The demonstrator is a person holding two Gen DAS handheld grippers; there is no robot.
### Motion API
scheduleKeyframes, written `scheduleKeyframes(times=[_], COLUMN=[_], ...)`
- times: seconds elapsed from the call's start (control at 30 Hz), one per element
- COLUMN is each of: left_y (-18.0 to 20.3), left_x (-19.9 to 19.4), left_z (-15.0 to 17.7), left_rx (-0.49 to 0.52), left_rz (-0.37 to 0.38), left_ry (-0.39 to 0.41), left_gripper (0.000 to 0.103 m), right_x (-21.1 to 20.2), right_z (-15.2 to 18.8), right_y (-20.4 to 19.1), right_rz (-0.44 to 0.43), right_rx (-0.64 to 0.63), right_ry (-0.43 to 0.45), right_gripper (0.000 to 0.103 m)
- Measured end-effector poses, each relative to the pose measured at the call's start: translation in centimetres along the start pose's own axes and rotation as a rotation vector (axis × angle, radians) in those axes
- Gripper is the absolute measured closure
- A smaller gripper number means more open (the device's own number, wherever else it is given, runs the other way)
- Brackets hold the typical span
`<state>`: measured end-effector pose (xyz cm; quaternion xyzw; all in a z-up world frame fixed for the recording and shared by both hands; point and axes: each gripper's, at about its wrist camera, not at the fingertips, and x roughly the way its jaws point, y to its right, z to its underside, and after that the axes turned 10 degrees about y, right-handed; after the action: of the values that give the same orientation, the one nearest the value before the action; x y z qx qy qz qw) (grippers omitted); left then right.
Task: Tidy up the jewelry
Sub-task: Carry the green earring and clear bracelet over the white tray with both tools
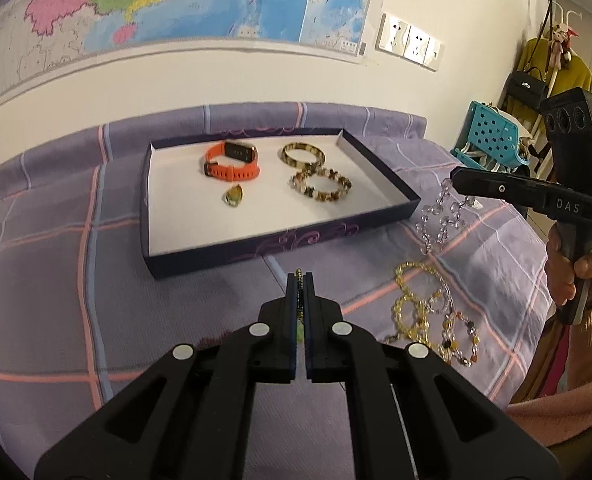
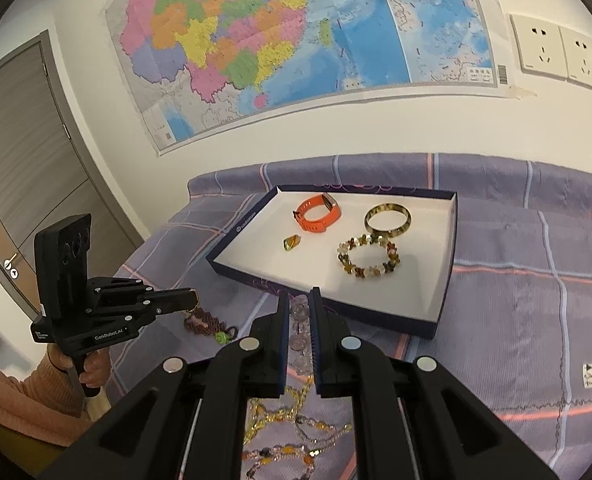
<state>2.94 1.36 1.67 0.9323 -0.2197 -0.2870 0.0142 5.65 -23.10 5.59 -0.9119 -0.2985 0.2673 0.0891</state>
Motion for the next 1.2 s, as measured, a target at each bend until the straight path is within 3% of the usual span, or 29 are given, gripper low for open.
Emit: scheduleKeyframes(times=[0.63,1.2], left_y=[-1.3,-2.7], left_x=[3.9,9.0], left_z=[-4.2,-5.5], left_rx=[0.012,-0.001], left_rz=[-0.012,-0.047], left_ry=[0.004,-0.057], left_gripper=[0.1,0.1], right_x=[3.7,10.0], right_z=[-4.2,-4.5], right_y=[2.1,4.4], right_rz=[0.012,0.043], right_rx=[0.015,0.066], right_ry=[0.038,-0.023], right_gripper=[0.095,0.095])
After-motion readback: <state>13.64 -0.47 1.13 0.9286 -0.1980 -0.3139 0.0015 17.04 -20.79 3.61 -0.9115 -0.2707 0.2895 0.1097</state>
